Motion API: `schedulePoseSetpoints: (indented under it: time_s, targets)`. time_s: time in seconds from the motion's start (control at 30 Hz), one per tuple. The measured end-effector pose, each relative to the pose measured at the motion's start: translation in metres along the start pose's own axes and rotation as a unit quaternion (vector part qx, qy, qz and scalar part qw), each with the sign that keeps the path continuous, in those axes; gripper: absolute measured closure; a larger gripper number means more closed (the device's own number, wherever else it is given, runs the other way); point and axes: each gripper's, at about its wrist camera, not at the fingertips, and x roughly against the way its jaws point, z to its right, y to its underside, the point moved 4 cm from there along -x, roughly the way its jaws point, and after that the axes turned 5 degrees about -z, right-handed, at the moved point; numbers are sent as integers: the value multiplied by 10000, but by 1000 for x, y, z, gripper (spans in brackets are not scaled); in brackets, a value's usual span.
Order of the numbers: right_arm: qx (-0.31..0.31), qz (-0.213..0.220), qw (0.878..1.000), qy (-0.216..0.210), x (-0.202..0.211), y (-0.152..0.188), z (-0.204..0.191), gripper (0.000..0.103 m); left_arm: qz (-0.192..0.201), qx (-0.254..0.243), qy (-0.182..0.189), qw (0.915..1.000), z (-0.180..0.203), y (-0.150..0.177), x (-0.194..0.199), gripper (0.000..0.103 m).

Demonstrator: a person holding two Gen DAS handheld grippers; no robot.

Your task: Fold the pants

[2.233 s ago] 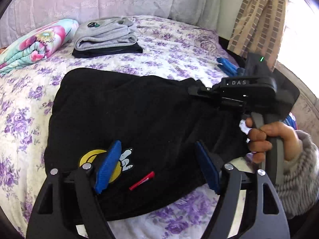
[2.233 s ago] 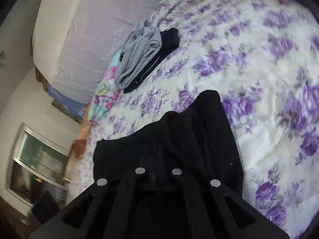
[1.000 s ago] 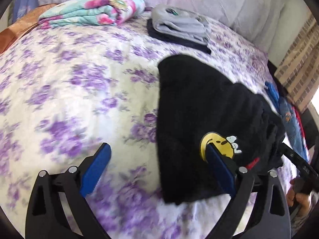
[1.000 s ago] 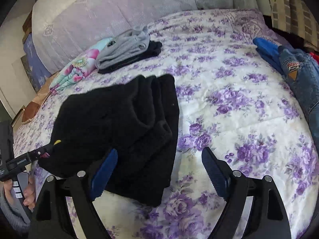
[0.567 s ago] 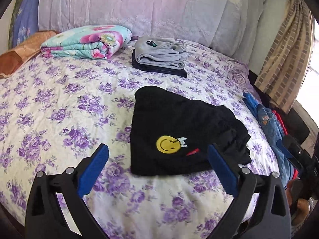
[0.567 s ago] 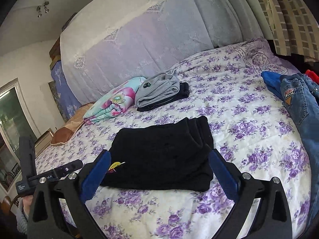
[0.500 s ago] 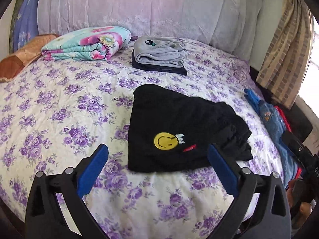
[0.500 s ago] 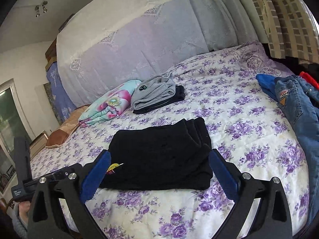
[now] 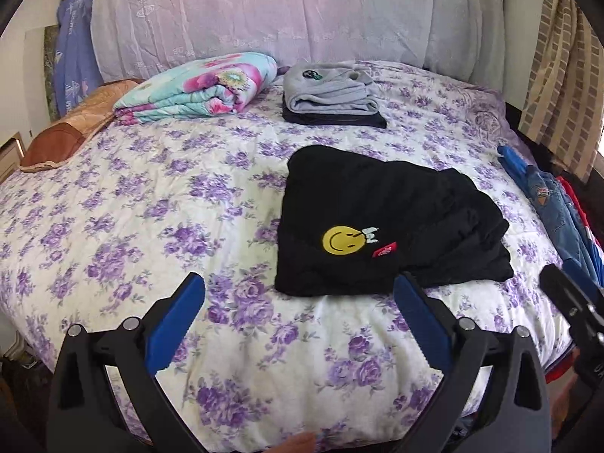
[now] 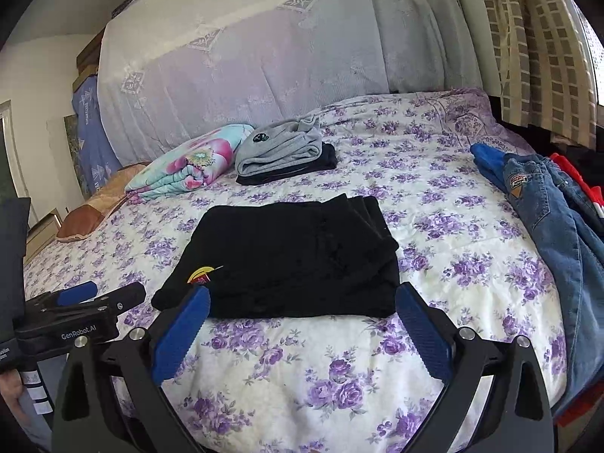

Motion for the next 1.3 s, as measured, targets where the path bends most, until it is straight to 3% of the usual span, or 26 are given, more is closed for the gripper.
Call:
schedulePoseSetpoints:
  time_s: [0.17,0.23,0.33,0.4,0.47,0.57,0.7,0.83,1.07,1.17,1.3]
  targets:
    - [543,874,9933,527,39,-32,-6,4,644,-236,-558,9961,-8,-14,24,5]
    - [670,1114,9898,583,49,-40,-10,4,707,-197,-494,9961,-10,-17,29,5]
    - [608,1378,9880,328,47,-35,-12,4,607,-118,-244,9978,-8,-15,24,5]
    - [496,776,9957,22,19,-24,-9,4,355,-177,-56,9992,-5,-10,11,5]
    - [267,131,9992,-257,-9,-12,0,4,-142,-96,391,9991,-5,-2,-11,5]
    - [-356,-458,9980,-264,-37,3,28,4,-639,267,778,9946,-16,6,-37,5]
    - [-933,-664,9923,-466,-56,-2,61,4,-902,722,1099,9872,-32,4,-67,5]
    - [-1234,-986,9861,-515,-91,-16,94,4,-1067,596,1125,9861,-40,-15,-102,5]
    - [-1945,-1611,9615,-1087,-155,-25,117,4,-1285,599,1632,9764,-39,-54,-140,5]
    - [-1671,-1642,9676,-937,-172,-28,107,4,-1384,346,1664,9757,-23,-63,-156,5]
    - [-1258,-1616,9769,-615,-176,-29,93,4,-1334,253,1432,9803,-12,-65,-164,5]
